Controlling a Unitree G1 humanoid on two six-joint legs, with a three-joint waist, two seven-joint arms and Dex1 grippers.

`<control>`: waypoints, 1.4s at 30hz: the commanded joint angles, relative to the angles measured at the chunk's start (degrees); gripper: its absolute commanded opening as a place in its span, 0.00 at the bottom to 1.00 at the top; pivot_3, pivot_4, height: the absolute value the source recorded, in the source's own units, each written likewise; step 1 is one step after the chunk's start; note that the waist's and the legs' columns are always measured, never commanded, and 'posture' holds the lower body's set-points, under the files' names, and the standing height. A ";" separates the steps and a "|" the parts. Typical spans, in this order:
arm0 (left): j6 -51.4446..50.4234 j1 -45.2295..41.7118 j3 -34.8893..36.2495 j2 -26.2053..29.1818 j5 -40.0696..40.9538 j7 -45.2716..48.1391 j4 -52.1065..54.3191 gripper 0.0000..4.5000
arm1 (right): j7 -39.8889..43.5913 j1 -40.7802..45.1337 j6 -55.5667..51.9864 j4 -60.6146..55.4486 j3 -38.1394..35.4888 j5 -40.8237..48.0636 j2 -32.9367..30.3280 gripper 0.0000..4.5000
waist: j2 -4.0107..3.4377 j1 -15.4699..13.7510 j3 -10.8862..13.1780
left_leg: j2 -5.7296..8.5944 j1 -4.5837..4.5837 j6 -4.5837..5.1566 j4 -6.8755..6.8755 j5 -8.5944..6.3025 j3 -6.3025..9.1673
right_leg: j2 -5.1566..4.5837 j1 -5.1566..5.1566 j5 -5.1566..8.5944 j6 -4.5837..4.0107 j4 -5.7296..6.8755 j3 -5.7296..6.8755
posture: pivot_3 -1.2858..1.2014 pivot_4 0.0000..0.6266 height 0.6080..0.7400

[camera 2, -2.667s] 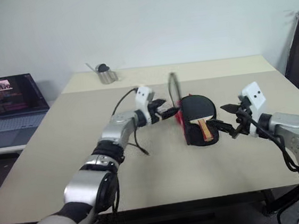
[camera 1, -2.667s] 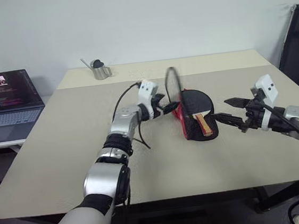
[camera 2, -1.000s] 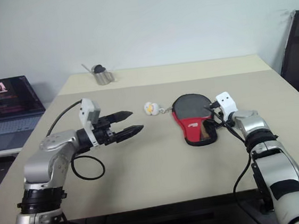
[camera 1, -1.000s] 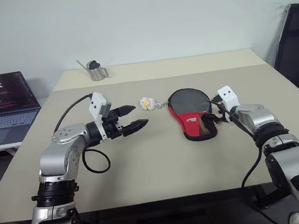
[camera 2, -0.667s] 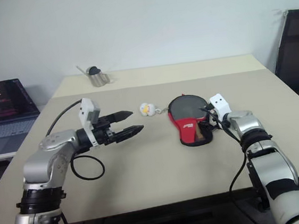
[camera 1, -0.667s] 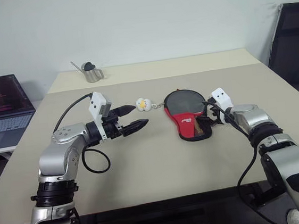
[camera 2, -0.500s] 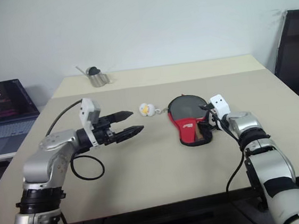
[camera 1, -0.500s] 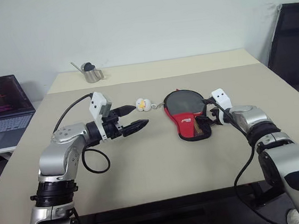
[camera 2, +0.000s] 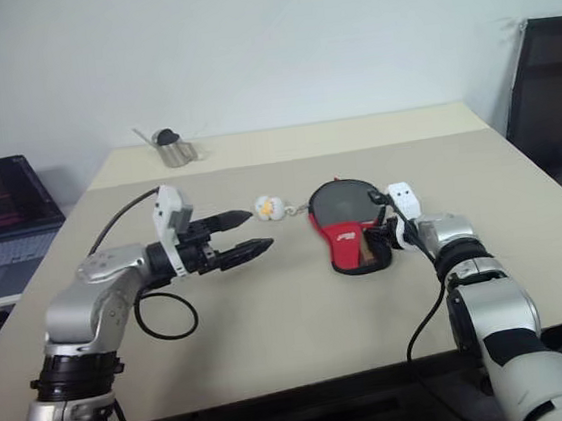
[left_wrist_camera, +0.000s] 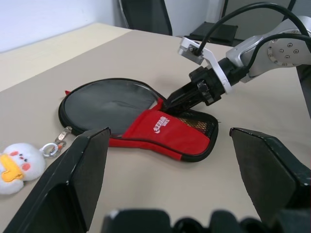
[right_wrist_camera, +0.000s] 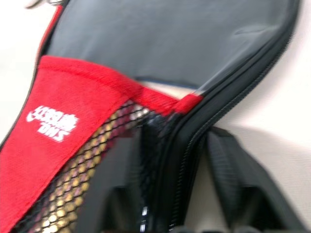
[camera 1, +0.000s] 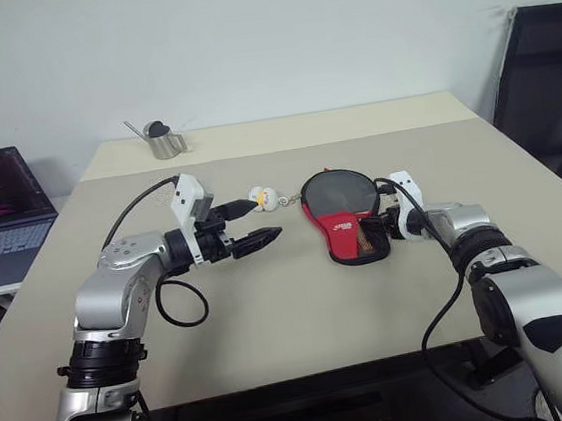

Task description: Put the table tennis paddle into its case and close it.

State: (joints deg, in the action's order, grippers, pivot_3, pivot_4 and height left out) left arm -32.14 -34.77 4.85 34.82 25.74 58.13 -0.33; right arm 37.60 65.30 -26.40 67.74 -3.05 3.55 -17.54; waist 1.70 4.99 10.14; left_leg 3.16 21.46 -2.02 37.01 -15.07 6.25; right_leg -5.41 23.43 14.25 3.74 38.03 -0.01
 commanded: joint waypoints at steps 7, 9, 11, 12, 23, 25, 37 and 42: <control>0.41 0.67 0.26 2.62 1.11 2.00 2.16 0.96 | 0.46 -1.50 -2.39 -0.22 0.49 -0.19 3.08 0.00 | 0.00 0.08 0.00 | -0.08 -0.45 0.06 -0.08 -0.13 -0.17 | 0.19 -0.18 -0.01 -0.02 0.03 -0.43 | 0.52 0.24 1.00; -0.32 2.63 0.25 4.64 1.89 4.47 3.37 0.96 | 1.73 -1.88 -4.09 -2.16 0.31 0.53 2.92 0.00 | 0.00 0.15 0.00 | -0.16 -0.51 0.02 -0.10 -0.17 -0.25 | 0.28 -0.18 -0.01 -0.02 0.03 -0.52 | 0.52 0.24 1.00; -1.28 5.28 0.47 7.29 3.45 7.77 5.36 0.96 | 3.74 -3.11 -7.28 -6.36 0.70 1.32 2.55 0.00 | 0.00 0.27 0.00 | -0.30 -0.54 -0.06 -0.10 -0.24 -0.37 | 0.39 -0.15 -0.01 -0.03 0.01 -0.63 | 0.52 0.24 1.00; -1.65 6.32 0.69 8.33 4.26 8.91 6.23 0.96 | 4.89 -4.13 -9.43 -9.31 1.03 1.89 2.37 0.00 | -0.01 0.19 0.00 | -0.64 -0.54 -0.10 -0.10 -0.29 -0.44 | 0.46 -0.12 -0.01 -0.04 0.00 -0.69 | 0.52 0.24 1.00; -3.78 15.30 1.96 14.74 8.97 13.66 12.93 0.96 | 3.51 -19.31 -36.00 -52.06 2.68 11.41 4.83 0.00 | -0.05 0.01 0.03 | -0.83 -0.45 -0.10 -0.08 -0.54 -0.59 | 0.58 -0.01 0.02 -0.06 -0.12 -0.76 | 0.52 0.24 1.00; -3.88 16.56 1.76 15.09 9.57 13.74 14.30 0.96 | 2.05 -20.79 -38.79 -56.51 2.74 12.67 6.20 0.00 | -0.06 -0.02 0.04 | -0.84 -0.47 -0.10 -0.08 -0.54 -0.62 | 0.60 0.01 0.02 -0.06 -0.09 -0.81 | 0.52 0.24 1.00; -5.17 24.61 1.81 17.63 12.74 14.52 21.59 0.96 | -7.69 -34.90 -55.72 -81.02 2.95 19.36 13.97 0.00 | -0.09 -0.55 0.06 | -0.88 -0.39 -0.11 -0.10 -0.58 -0.59 | 0.59 0.07 0.04 -0.08 -0.15 -0.79 | 0.52 0.24 1.00; -5.56 25.25 1.52 18.07 13.64 14.19 22.44 0.96 | -11.90 -40.60 -62.09 -88.94 0.16 20.29 16.30 0.00 | -0.08 -1.04 0.06 | -0.86 -0.42 -0.10 -0.10 -0.58 -0.57 | 0.60 0.02 0.05 -0.08 -0.14 -0.75 | 0.52 0.24 1.00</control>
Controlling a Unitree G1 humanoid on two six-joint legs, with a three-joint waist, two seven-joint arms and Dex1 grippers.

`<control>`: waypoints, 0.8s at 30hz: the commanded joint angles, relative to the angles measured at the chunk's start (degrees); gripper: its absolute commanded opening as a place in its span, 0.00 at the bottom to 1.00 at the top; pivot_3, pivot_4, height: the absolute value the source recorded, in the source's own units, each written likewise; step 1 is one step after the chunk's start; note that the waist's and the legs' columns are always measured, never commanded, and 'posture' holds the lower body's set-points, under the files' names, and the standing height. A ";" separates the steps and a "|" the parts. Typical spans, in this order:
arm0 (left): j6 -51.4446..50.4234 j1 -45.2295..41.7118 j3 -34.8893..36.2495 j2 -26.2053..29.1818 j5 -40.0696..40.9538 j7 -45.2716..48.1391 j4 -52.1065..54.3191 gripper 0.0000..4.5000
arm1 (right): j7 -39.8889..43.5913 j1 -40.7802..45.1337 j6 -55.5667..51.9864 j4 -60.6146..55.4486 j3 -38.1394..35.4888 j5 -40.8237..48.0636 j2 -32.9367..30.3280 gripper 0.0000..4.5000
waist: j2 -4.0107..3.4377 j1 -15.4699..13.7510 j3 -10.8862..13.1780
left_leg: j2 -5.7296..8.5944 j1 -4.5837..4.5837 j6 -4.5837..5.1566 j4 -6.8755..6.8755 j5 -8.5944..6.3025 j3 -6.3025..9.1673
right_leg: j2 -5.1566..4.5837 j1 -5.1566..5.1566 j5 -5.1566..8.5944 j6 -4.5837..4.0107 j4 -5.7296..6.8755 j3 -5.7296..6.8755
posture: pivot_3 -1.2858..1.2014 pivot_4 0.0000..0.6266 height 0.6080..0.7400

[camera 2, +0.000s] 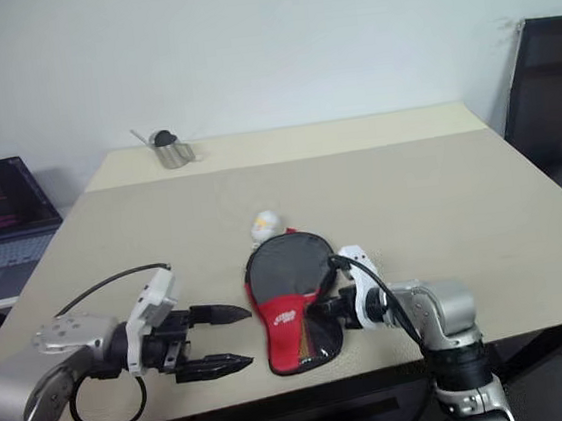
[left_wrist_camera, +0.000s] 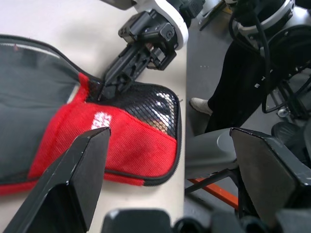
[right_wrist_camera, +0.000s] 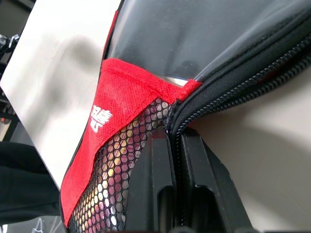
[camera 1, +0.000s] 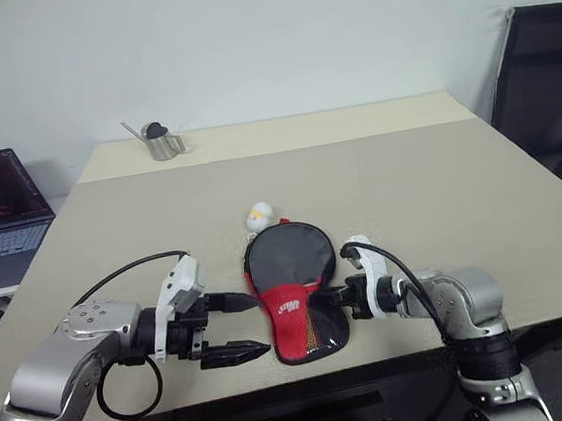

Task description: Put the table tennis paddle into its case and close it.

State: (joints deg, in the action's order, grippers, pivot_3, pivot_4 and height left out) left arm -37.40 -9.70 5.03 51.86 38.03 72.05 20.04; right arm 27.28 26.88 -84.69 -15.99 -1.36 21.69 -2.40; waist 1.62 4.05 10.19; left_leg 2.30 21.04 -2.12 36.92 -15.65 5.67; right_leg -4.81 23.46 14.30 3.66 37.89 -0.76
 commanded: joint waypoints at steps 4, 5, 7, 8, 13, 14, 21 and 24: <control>-0.45 -0.40 0.31 1.03 1.52 0.45 1.91 0.96 | -4.27 -5.85 -7.36 -9.71 -4.20 2.00 2.67 0.00 | 0.00 -0.68 0.00 | 0.01 0.00 0.00 0.00 -0.01 -0.02 | 0.01 0.00 0.01 -0.01 -0.02 0.00 | 0.52 0.24 1.00; -0.45 -0.66 0.02 0.96 1.46 0.56 1.73 0.96 | -4.89 -6.61 -7.67 -10.41 -4.65 2.09 3.07 0.00 | 0.00 -0.82 0.00 | 0.01 0.00 0.01 0.00 -0.01 -0.03 | 0.01 0.00 0.01 -0.01 -0.03 0.01 | 0.52 0.24 1.00; -0.44 -1.25 -0.45 0.76 1.25 0.60 1.34 0.96 | -5.76 -7.74 -7.81 -11.28 -5.02 2.39 3.50 0.00 | 0.00 -0.96 0.00 | 0.02 0.00 0.01 -0.01 -0.01 -0.01 | 0.01 -0.02 0.01 0.00 -0.05 0.04 | 0.52 0.24 1.00; -0.46 -1.63 -0.72 0.60 1.14 0.58 1.09 0.96 | -6.34 -8.35 -7.81 -11.59 -5.15 2.38 3.77 0.00 | 0.00 -0.98 0.00 | 0.02 0.00 0.01 0.00 -0.01 -0.01 | 0.01 -0.03 0.01 0.00 -0.06 0.04 | 0.52 0.24 1.00; -0.04 -3.38 -2.10 -0.17 0.41 0.36 -0.05 0.96 | -9.50 -9.85 -7.81 -11.66 -6.81 2.71 6.06 0.00 | 0.00 -1.09 0.00 | 0.03 -0.02 0.01 -0.01 -0.02 0.00 | 0.02 -0.08 0.02 0.00 -0.09 0.07 | 0.52 0.24 1.00; 0.05 -3.61 -2.27 -0.29 0.32 0.28 -0.24 0.96 | -10.62 -9.75 -7.81 -11.30 -7.46 2.25 6.66 0.00 | 0.00 -1.07 0.00 | 0.03 -0.04 0.01 -0.01 -0.02 -0.02 | 0.02 -0.08 0.02 0.00 -0.10 0.05 | 0.52 0.24 1.00; 0.77 -3.59 -2.14 -0.98 -0.06 -0.60 -0.45 0.96 | -15.45 -11.31 -7.81 -12.93 -10.65 2.40 6.84 0.13 | 0.00 -1.12 0.00 | 0.02 -0.11 0.01 -0.01 -0.03 0.00 | 0.04 -0.17 0.02 -0.01 -0.11 0.08 | 0.52 0.24 1.00; 1.24 -3.08 -1.81 -1.26 -0.14 -1.21 -0.30 0.96 | -17.13 -12.21 -7.81 -15.51 -12.33 2.91 7.02 0.32 | 0.00 -1.46 0.00 | 0.01 -0.11 0.02 -0.01 -0.03 0.03 | 0.04 -0.20 0.02 0.00 -0.14 0.11 | 0.52 0.24 1.00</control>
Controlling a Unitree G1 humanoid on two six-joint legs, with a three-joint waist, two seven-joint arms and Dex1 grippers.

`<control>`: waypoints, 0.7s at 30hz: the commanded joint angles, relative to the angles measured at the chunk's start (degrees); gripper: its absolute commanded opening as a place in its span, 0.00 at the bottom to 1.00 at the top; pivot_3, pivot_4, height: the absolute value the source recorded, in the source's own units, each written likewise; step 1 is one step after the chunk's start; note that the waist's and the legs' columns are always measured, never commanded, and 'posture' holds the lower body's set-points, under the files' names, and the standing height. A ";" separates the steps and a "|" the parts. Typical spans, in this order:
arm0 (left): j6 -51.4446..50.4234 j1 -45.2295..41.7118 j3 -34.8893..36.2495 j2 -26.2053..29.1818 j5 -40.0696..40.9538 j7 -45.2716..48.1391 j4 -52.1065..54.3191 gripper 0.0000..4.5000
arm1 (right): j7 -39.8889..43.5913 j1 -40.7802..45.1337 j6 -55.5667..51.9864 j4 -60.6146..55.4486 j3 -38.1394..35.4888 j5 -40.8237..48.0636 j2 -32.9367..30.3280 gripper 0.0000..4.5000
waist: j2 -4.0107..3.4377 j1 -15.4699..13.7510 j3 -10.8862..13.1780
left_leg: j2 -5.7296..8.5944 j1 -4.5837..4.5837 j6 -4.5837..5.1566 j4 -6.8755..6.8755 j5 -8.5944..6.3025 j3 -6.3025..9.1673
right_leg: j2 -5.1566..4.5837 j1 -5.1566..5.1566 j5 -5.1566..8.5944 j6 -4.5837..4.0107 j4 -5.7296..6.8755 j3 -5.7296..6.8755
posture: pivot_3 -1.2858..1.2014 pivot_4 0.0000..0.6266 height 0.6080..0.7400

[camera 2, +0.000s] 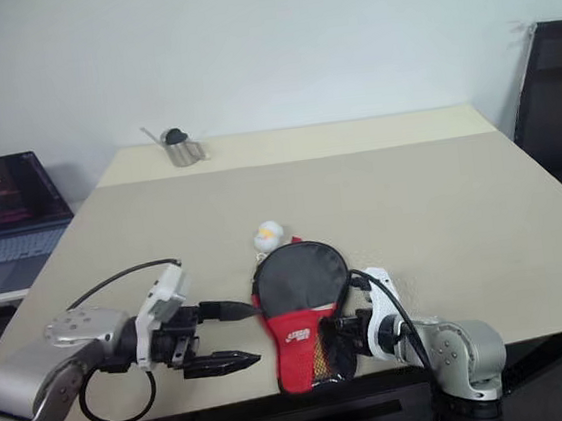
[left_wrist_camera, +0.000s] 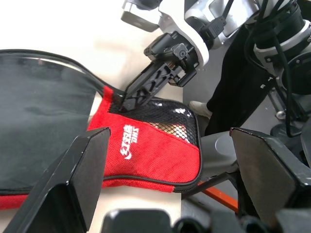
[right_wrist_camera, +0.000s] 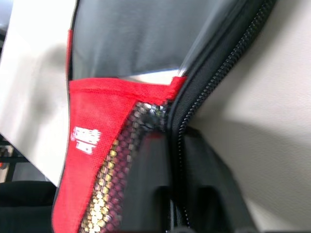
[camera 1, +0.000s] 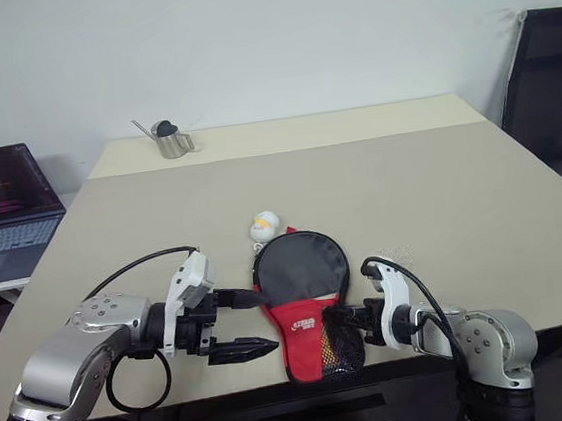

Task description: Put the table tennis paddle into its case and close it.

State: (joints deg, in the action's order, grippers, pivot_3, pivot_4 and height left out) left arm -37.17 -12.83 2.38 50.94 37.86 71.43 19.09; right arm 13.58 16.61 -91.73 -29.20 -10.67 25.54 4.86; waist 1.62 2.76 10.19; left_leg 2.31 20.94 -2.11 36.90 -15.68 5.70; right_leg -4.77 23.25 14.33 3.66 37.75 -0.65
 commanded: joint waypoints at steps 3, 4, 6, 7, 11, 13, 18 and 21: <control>1.35 0.49 0.98 -0.48 0.07 -1.05 0.80 0.96 | -4.40 -2.74 -0.77 -4.55 -3.98 0.57 -0.50 0.54 | 0.00 -0.91 0.00 | 0.00 0.00 0.00 0.01 0.00 0.04 | -0.03 -0.03 0.00 0.00 -0.02 0.04 | 0.52 0.24 1.00; 1.49 0.72 1.01 -0.49 0.04 -1.11 0.91 0.96 | -4.61 -3.20 -0.77 -5.35 -4.23 1.35 -0.65 0.61 | 0.01 -1.03 0.00 | 0.00 0.00 0.00 0.02 0.00 0.04 | -0.04 -0.05 0.00 0.01 -0.03 0.06 | 0.52 0.24 1.00; 1.73 1.03 1.13 -0.52 -0.03 -1.27 0.98 0.96 | -5.07 -4.43 -0.77 -7.26 -4.73 3.11 -1.01 0.75 | 0.01 -1.18 0.00 | 0.00 0.00 0.00 0.02 0.00 0.08 | -0.07 -0.07 0.00 0.01 -0.04 0.11 | 0.52 0.24 1.00; 1.83 1.11 1.23 -0.59 -0.04 -1.40 0.96 0.96 | -4.76 -4.90 -0.77 -8.48 -4.49 4.04 -1.93 0.83 | 0.01 -1.20 0.00 | 0.00 0.01 0.00 0.02 0.00 0.12 | -0.09 -0.08 0.01 0.01 -0.05 0.15 | 0.52 0.24 1.00; 2.21 1.37 1.47 -0.77 0.00 -1.82 0.87 0.96 | -2.51 -4.34 -0.77 -11.88 -4.99 7.89 -3.97 0.99 | 0.00 -1.15 0.00 | 0.00 0.02 0.00 0.01 0.00 0.13 | -0.09 -0.10 0.01 0.02 -0.06 0.17 | 0.52 0.24 1.00; 2.46 1.46 1.59 -0.87 0.09 -2.18 0.72 0.96 | -0.64 -2.87 0.01 -12.86 -4.91 8.56 -6.42 0.99 | -0.03 -1.05 0.02 | 0.00 0.03 0.00 0.01 0.00 0.11 | -0.09 -0.08 0.01 0.02 -0.08 0.17 | 0.52 0.24 1.00; 2.75 1.91 3.60 -1.30 0.19 -4.73 0.11 0.96 | 6.96 -1.83 12.47 -13.39 0.74 8.71 -19.09 0.99 | -0.10 -0.77 0.07 | 0.02 0.04 0.01 -0.04 -0.01 0.05 | -0.02 -0.04 0.06 0.00 -0.10 0.17 | 0.52 0.24 1.00; 1.99 1.87 6.86 -3.46 0.38 -10.58 -0.76 0.96 | 14.36 2.27 19.88 -9.22 2.18 10.37 -24.05 0.99 | -0.10 -0.54 0.10 | 0.00 0.04 0.01 -0.06 -0.01 0.01 | 0.09 -0.02 0.10 -0.03 -0.11 0.15 | 0.52 0.24 1.00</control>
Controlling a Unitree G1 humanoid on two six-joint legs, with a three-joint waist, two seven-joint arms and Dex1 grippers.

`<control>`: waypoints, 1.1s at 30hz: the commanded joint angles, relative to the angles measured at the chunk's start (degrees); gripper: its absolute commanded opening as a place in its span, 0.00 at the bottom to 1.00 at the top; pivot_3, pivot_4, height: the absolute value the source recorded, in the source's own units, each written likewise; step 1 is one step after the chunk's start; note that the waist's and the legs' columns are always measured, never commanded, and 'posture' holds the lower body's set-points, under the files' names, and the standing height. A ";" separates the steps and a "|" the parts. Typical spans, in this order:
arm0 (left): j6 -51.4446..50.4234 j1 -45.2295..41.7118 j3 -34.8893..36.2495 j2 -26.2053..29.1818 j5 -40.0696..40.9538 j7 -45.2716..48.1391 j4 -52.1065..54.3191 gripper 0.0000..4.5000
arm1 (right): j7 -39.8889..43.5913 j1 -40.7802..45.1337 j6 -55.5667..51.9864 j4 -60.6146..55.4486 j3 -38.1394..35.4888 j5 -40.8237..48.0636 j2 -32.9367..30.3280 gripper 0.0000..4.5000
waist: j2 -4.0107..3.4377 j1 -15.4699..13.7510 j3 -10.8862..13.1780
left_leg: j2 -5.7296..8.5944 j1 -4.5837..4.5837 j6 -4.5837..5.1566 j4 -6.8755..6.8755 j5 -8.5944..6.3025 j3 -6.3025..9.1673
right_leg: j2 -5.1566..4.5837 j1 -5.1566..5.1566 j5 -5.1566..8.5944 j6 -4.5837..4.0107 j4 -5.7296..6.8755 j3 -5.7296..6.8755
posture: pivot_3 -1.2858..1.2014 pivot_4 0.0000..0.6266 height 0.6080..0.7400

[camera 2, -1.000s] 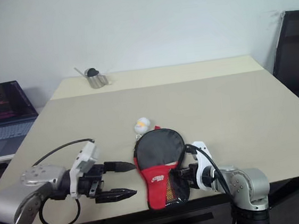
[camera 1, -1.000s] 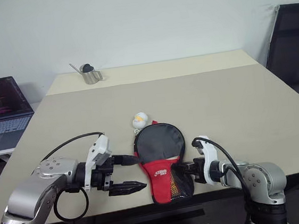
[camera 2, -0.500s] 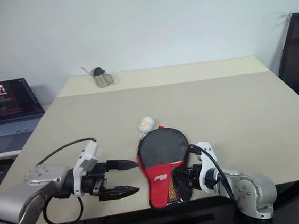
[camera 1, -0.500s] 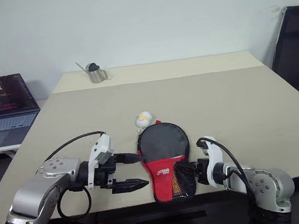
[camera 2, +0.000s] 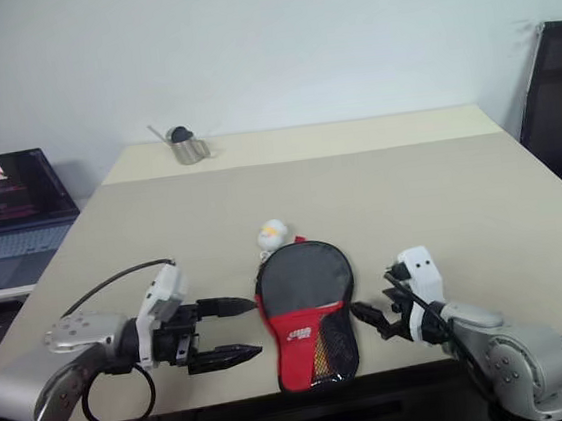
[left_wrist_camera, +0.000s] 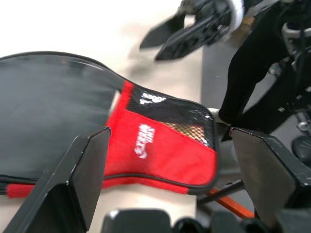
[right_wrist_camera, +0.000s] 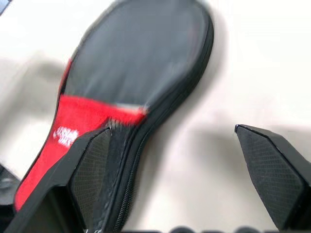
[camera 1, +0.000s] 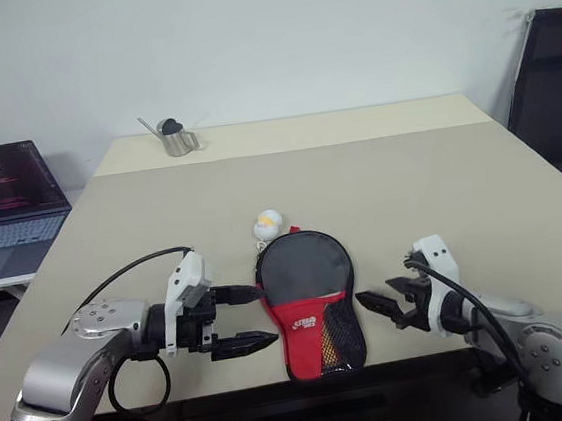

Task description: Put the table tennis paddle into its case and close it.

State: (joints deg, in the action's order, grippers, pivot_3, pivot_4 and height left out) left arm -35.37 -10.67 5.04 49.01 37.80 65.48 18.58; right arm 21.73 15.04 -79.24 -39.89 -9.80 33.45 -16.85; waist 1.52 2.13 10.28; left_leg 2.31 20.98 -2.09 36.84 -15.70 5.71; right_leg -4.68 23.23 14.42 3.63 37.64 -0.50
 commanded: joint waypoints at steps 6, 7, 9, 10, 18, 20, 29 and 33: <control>0.11 -3.92 5.90 -3.84 -1.56 -11.47 -4.89 0.96 | 11.64 10.03 18.64 10.05 11.41 -0.61 -3.77 0.99 | 0.02 -0.10 0.02 | 0.00 0.00 0.00 0.02 0.00 0.04 | 0.06 -0.02 -0.02 -0.04 0.00 0.04 | 0.52 0.24 1.00; 0.92 -4.53 5.88 -4.32 -2.90 -13.14 -6.16 0.96 | 11.59 11.14 20.75 12.28 13.91 -1.95 -2.80 0.99 | 0.02 -0.10 0.02 | 0.00 0.00 0.00 0.02 0.00 0.03 | 0.07 -0.01 -0.03 -0.05 0.00 0.03 | 0.52 0.24 1.00; 1.33 -5.22 6.23 -5.29 -4.23 -15.96 -7.63 0.96 | 12.11 12.72 24.78 16.30 18.32 -4.47 -1.49 0.99 | 0.02 -0.06 0.02 | 0.01 0.00 -0.01 0.03 -0.01 0.00 | 0.06 -0.01 -0.03 -0.05 -0.01 0.01 | 0.52 0.24 1.00; 1.42 -5.39 6.48 -5.75 -4.55 -17.01 -8.01 0.96 | 12.61 13.28 26.81 17.92 20.30 -5.75 -1.14 0.99 | 0.02 -0.08 0.02 | 0.01 0.00 -0.03 0.03 -0.01 0.00 | 0.06 0.00 -0.04 -0.06 -0.01 -0.01 | 0.52 0.24 1.00; 2.92 -9.48 5.01 -10.12 -8.55 -23.38 -14.00 0.96 | 12.91 16.21 39.67 31.69 27.53 -14.51 2.70 0.99 | 0.03 -0.31 0.02 | 0.03 0.05 -0.17 0.05 -0.09 0.07 | 0.06 0.05 -0.05 -0.08 -0.05 0.00 | 0.52 0.24 1.00; 3.48 -12.31 3.24 -11.34 -10.59 -24.30 -17.07 0.96 | 12.67 16.56 41.79 33.54 28.33 -16.51 3.34 0.99 | 0.03 -0.33 0.02 | 0.03 0.06 -0.18 0.05 -0.10 0.08 | 0.06 0.06 -0.05 -0.08 -0.06 0.01 | 0.52 0.24 1.00; 9.76 -29.30 -2.78 -17.43 -20.34 -27.02 -38.73 0.98 | 12.82 16.09 42.67 34.11 28.89 -18.79 5.48 1.00 | 0.05 -0.24 0.01 | 0.07 0.11 -0.24 0.10 -0.10 0.14 | 0.07 0.10 -0.05 -0.08 -0.04 0.05 | 0.52 0.24 1.00; 14.63 -36.77 -6.03 -20.51 -24.92 -25.84 -50.85 0.98 | 12.60 15.99 42.54 34.09 29.07 -19.24 6.19 1.00 | 0.06 -0.31 0.00 | 0.09 0.14 -0.38 0.10 -0.04 0.12 | 0.08 0.15 -0.05 -0.08 -0.04 0.04 | 0.52 0.24 1.00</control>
State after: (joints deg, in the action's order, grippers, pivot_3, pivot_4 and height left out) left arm -23.30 -45.08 -0.02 29.07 14.60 38.72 -29.36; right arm 34.45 30.62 -37.53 -4.21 19.35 14.52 -11.23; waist 1.58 1.82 10.28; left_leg 2.40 21.14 -2.47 36.95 -15.74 5.85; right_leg -4.61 23.38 14.37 3.55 37.60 -0.44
